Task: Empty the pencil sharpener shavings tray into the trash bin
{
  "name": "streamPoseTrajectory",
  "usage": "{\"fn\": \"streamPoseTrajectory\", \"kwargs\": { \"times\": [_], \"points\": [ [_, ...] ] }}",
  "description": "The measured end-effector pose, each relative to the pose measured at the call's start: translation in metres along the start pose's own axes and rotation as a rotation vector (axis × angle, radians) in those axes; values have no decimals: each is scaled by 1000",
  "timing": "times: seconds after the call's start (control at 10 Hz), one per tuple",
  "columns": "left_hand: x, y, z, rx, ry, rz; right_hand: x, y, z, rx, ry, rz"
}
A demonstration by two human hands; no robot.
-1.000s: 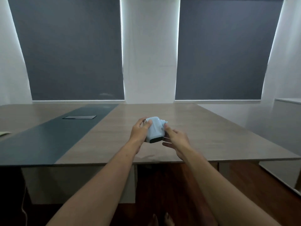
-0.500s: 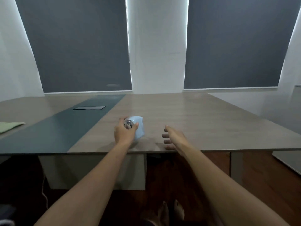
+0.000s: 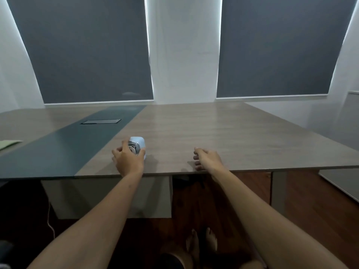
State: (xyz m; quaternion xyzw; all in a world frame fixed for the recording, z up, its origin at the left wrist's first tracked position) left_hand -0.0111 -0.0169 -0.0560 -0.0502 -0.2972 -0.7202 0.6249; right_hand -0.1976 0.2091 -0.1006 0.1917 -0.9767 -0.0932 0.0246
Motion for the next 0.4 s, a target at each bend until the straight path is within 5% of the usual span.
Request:
{"fn": "streamPoseTrajectory", "kwargs": {
  "times": [0.3, 0.4],
  "points": [
    [-27, -18, 89, 162, -541, -13, -3, 21, -30, -412, 280, 35],
    [-41, -58, 100, 205, -588, -249, -5, 39, -30, -627, 337, 113]
  ]
}}
Point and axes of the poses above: each hand's wrist, its own x-axis towards the middle knuckle, its own y-axis out of the back of the hand, z = x × y, the point moved 8 cm from there along x, towards the middle knuckle
